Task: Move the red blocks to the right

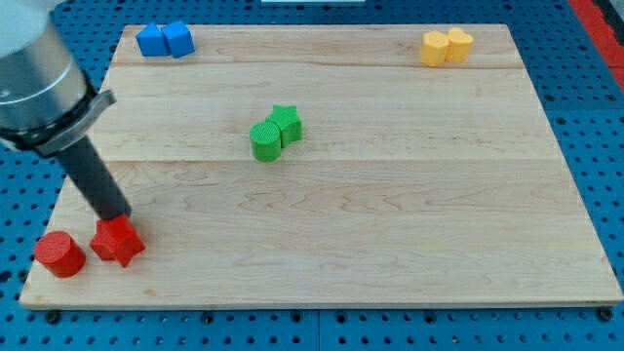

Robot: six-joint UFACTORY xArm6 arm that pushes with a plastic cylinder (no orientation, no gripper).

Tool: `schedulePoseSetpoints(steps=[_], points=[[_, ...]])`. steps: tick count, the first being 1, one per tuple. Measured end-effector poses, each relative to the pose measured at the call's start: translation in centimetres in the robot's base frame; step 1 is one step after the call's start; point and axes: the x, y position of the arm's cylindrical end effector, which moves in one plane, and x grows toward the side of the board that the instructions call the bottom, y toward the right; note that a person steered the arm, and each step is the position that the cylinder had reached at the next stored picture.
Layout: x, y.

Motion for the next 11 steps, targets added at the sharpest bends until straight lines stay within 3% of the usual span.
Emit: schedulePoseSetpoints(steps=[1,2,3,4,5,7,9,11], points=[[-2.7,2.8],[-3.9,11.0],[-0.1,17.3],[5.4,17.2],[8.7,7.5],[9.7,-9.4],[6.4,-8.8],[3.9,0.1]])
